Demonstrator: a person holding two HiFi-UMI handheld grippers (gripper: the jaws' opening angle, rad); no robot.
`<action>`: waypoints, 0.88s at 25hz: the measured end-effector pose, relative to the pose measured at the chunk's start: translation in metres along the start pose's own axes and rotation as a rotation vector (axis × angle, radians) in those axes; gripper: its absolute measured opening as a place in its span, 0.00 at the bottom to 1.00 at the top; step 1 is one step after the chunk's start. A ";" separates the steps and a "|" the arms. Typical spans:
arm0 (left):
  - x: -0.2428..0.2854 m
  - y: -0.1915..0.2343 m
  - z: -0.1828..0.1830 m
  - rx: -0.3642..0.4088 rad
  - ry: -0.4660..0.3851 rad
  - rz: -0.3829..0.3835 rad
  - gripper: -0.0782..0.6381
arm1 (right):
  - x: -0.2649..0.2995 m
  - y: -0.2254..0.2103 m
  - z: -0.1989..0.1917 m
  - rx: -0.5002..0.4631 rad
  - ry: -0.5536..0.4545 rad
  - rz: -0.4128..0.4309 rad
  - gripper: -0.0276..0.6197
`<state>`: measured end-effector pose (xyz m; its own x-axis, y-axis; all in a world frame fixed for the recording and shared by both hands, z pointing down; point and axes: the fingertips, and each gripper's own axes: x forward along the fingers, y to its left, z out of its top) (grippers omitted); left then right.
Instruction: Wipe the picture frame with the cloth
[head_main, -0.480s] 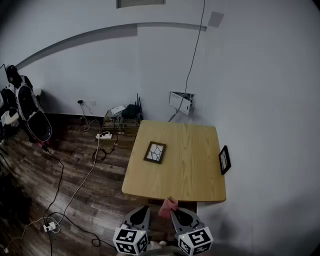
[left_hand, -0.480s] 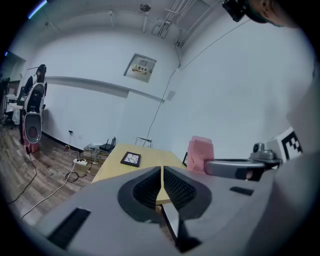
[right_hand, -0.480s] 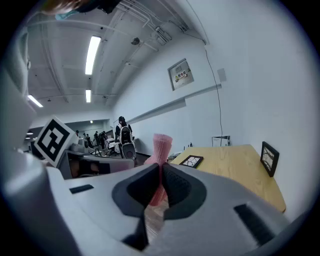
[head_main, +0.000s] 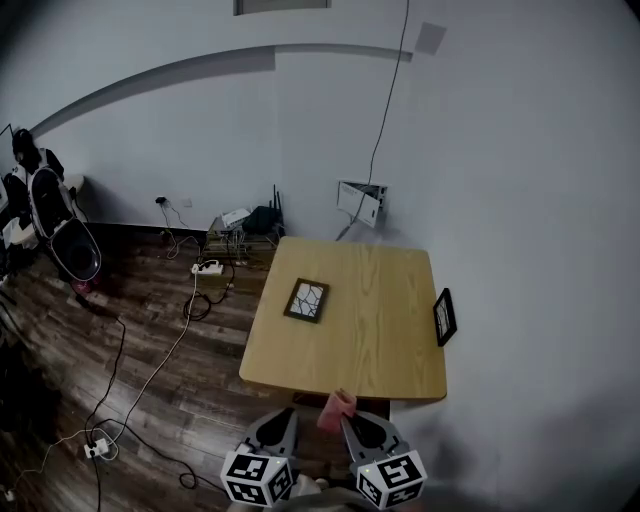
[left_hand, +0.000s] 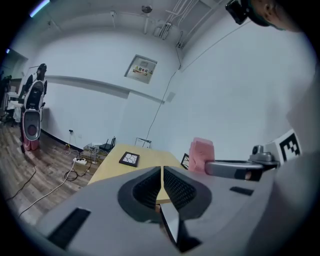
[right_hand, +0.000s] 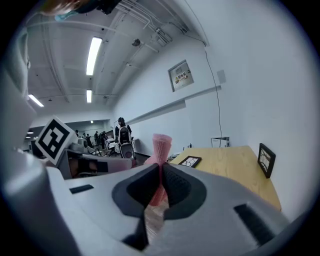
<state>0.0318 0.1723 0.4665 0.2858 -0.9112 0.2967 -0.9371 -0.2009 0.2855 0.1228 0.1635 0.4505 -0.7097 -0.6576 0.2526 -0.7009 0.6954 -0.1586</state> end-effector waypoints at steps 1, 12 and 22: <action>0.000 0.000 0.000 0.000 -0.001 0.003 0.13 | -0.001 -0.001 0.001 0.001 -0.003 -0.001 0.07; 0.000 0.007 0.005 -0.016 -0.013 0.042 0.13 | 0.007 -0.002 0.016 0.033 -0.035 0.031 0.07; 0.032 0.027 0.017 -0.042 -0.011 0.040 0.13 | 0.038 -0.020 0.025 0.037 -0.023 0.023 0.07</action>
<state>0.0125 0.1315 0.4680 0.2456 -0.9220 0.2992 -0.9385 -0.1489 0.3115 0.1084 0.1169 0.4395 -0.7267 -0.6486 0.2264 -0.6863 0.6994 -0.1994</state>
